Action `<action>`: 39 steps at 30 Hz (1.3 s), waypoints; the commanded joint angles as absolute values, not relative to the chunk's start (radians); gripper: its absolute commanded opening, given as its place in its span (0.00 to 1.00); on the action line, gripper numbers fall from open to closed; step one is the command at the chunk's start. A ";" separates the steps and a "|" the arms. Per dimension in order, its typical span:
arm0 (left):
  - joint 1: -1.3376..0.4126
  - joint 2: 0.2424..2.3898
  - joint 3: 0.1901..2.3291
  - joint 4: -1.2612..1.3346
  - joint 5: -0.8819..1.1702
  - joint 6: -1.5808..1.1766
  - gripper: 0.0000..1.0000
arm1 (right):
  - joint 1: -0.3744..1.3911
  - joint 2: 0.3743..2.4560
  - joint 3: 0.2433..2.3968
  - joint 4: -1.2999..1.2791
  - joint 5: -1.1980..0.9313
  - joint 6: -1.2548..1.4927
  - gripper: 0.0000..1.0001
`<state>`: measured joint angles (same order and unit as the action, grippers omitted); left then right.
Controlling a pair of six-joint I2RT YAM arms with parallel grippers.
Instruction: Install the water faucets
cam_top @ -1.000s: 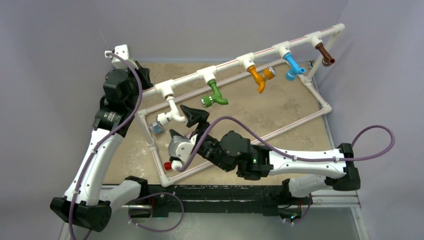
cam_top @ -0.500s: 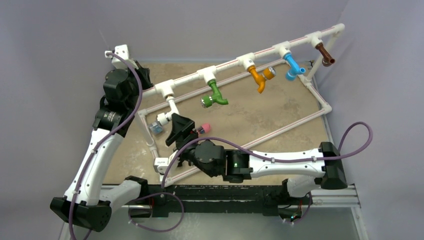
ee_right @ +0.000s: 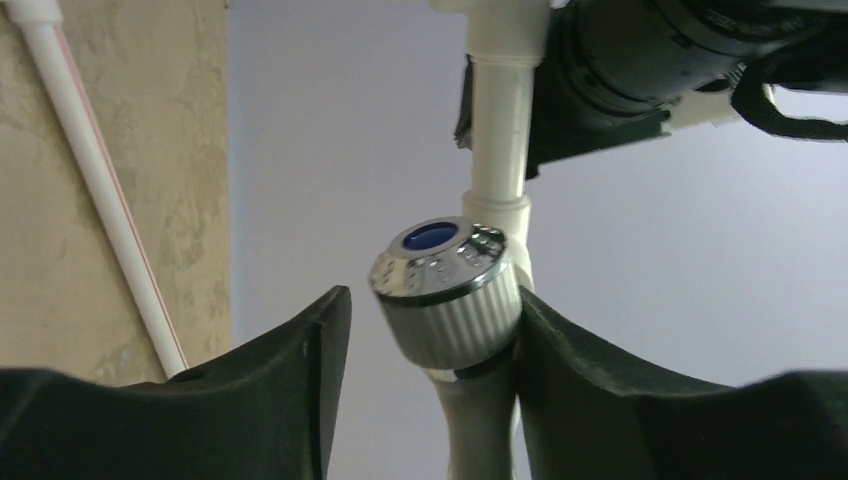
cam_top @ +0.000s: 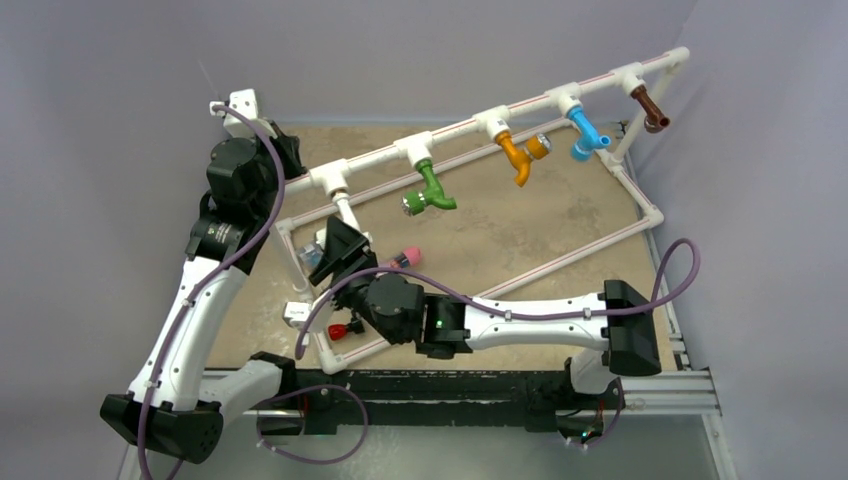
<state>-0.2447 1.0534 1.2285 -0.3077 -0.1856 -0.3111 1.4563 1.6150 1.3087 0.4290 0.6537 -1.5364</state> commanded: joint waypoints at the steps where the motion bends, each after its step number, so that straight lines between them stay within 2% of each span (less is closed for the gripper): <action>1: -0.277 1.084 1.161 -0.581 -0.109 -0.244 0.00 | 1.442 1.626 1.375 0.530 0.698 -1.555 0.48; 5: -0.279 1.085 1.161 -0.580 -0.111 -0.244 0.00 | 1.438 1.638 1.372 0.621 0.736 -1.550 0.15; 7: -0.281 1.085 1.162 -0.580 -0.112 -0.244 0.00 | 1.436 1.641 1.368 0.692 0.751 -1.529 0.02; 8: -0.281 1.086 1.163 -0.580 -0.113 -0.244 0.00 | 1.436 1.642 1.374 0.709 0.758 -1.501 0.00; 12: -0.281 1.088 1.164 -0.581 -0.112 -0.244 0.00 | 1.436 1.644 1.422 0.760 0.780 -1.287 0.00; 20: -0.282 1.091 1.167 -0.581 -0.112 -0.244 0.00 | 1.408 1.568 1.440 0.791 0.760 -0.556 0.00; 26: -0.284 1.095 1.170 -0.583 -0.110 -0.244 0.00 | 1.312 1.461 1.346 0.797 0.732 0.121 0.00; 35: -0.284 1.095 1.169 -0.581 -0.109 -0.246 0.00 | 1.223 1.389 1.204 0.872 0.719 0.701 0.00; 36: -0.284 1.094 1.169 -0.581 -0.109 -0.245 0.00 | 1.213 1.387 1.197 0.867 0.709 0.756 0.02; 39: -0.284 1.089 1.167 -0.581 -0.109 -0.245 0.00 | 1.193 1.379 1.178 0.854 0.696 0.890 0.21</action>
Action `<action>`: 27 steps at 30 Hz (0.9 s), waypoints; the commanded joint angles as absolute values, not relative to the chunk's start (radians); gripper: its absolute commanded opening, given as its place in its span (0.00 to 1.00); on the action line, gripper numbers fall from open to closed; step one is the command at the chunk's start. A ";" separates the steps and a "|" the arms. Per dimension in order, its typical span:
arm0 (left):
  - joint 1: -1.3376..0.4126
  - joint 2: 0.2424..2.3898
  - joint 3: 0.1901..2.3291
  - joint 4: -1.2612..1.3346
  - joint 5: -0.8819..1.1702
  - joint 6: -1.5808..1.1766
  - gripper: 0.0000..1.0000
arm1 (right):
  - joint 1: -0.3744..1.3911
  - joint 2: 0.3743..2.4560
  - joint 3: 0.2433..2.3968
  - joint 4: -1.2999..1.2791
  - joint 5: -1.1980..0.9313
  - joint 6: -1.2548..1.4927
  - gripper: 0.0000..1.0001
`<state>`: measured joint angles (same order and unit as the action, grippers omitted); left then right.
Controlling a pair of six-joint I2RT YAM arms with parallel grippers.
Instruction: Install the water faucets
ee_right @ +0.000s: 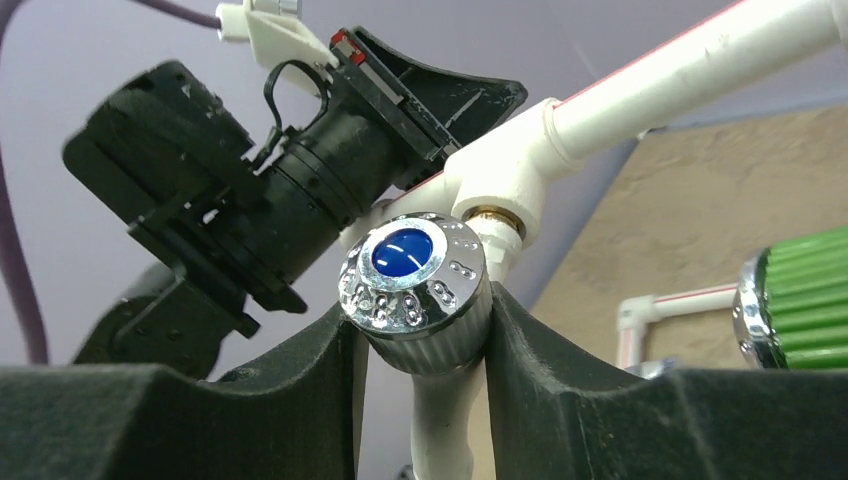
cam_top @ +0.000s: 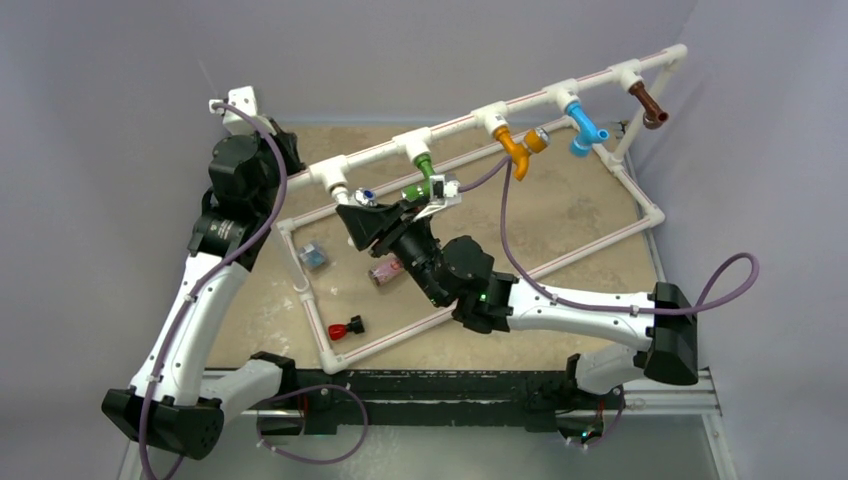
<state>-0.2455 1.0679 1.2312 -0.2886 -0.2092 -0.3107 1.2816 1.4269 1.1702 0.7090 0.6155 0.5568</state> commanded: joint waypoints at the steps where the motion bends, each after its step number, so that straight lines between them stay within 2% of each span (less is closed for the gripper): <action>1: -0.284 1.088 1.167 -0.581 -0.107 -0.245 0.00 | 1.190 1.373 1.169 0.854 0.695 0.924 0.28; 2: -0.284 1.086 1.166 -0.581 -0.107 -0.245 0.00 | 1.188 1.367 1.159 0.855 0.695 0.953 0.39; 5: -0.284 1.083 1.163 -0.581 -0.104 -0.245 0.00 | 1.187 1.351 1.140 0.853 0.702 0.982 0.53; 12: -0.284 1.081 1.160 -0.579 -0.103 -0.247 0.00 | 1.186 1.264 1.087 0.853 0.702 0.957 0.67; 19: -0.284 1.087 1.167 -0.583 -0.102 -0.247 0.00 | 1.187 1.194 1.101 0.792 0.623 0.776 0.73; 27: -0.284 1.095 1.177 -0.590 -0.105 -0.247 0.00 | 1.187 1.216 1.313 0.545 0.449 0.301 0.74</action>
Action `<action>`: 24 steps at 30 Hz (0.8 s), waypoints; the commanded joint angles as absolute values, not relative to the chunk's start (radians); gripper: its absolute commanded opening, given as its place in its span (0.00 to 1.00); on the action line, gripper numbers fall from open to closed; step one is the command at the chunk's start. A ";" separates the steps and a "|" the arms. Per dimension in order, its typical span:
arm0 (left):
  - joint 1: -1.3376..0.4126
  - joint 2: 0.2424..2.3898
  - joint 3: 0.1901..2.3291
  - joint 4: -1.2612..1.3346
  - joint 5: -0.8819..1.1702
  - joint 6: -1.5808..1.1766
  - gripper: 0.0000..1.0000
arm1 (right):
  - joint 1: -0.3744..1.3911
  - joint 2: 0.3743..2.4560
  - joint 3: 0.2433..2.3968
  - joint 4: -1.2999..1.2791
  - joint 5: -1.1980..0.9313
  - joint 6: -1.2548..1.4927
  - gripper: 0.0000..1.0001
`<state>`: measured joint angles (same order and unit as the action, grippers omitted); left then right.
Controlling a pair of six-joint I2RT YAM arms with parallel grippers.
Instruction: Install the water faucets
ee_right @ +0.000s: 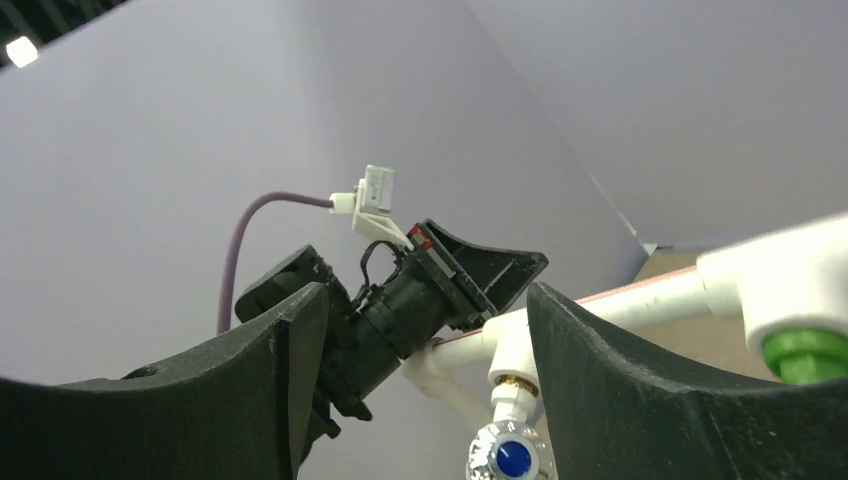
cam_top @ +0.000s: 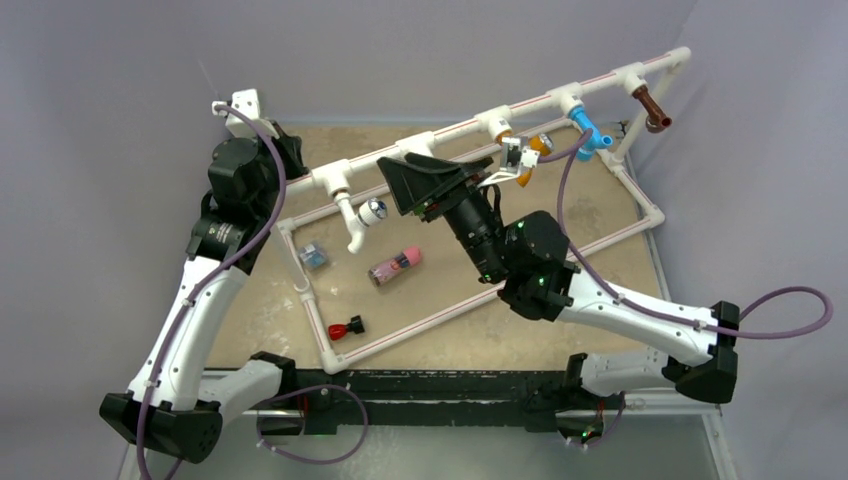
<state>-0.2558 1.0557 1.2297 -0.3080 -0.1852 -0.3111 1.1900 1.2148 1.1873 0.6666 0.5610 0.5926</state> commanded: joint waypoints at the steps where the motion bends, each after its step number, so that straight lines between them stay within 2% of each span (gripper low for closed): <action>1: -0.284 1.096 1.179 -0.591 -0.105 -0.247 0.00 | 1.186 1.218 1.335 0.505 0.412 0.244 0.75; 8: -0.284 1.097 1.180 -0.591 -0.108 -0.245 0.00 | 1.192 1.235 1.501 0.187 0.208 -0.203 0.75; 11: -0.284 1.098 1.180 -0.591 -0.109 -0.244 0.00 | 1.231 1.247 1.555 0.056 0.184 -0.427 0.75; 17: -0.284 1.105 1.182 -0.592 -0.108 -0.245 0.00 | 1.410 1.270 1.500 -0.056 0.423 -0.961 0.81; 24: -0.284 1.107 1.182 -0.594 -0.107 -0.242 0.00 | 1.456 1.273 1.289 0.178 0.640 -1.443 0.81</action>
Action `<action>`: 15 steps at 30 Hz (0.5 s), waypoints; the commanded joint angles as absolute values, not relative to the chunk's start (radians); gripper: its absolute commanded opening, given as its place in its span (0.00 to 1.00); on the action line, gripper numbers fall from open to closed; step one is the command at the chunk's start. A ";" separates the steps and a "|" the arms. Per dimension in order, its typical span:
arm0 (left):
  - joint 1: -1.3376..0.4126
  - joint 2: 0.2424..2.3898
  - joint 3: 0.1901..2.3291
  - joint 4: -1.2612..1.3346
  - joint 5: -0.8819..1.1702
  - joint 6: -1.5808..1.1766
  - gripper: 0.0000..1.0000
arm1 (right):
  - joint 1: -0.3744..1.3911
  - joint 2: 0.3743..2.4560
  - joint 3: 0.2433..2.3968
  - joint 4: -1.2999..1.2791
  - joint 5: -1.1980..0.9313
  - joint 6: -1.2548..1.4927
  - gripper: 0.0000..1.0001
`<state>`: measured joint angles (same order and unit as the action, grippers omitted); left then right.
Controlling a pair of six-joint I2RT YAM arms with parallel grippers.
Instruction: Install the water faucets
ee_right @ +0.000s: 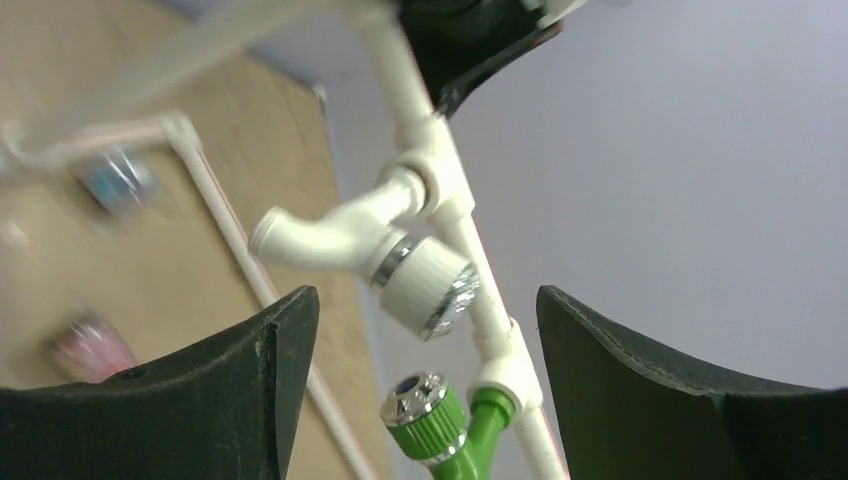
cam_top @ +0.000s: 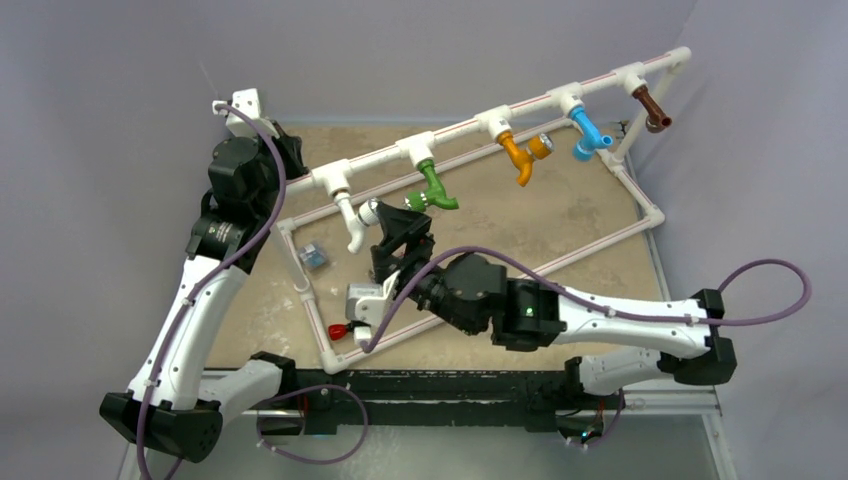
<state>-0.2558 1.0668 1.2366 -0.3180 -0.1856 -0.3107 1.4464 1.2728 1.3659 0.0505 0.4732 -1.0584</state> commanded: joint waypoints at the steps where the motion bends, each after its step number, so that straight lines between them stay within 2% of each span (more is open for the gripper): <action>1: -0.284 1.106 1.182 -0.593 -0.109 -0.242 0.00 | 1.459 1.276 1.270 0.204 0.655 -1.489 0.81; 5: -0.285 1.107 1.183 -0.592 -0.109 -0.242 0.00 | 1.471 1.289 1.218 0.296 0.715 -1.640 0.81; 15: -0.293 1.104 1.182 -0.591 -0.115 -0.239 0.00 | 1.499 1.393 1.217 0.438 0.738 -1.763 0.77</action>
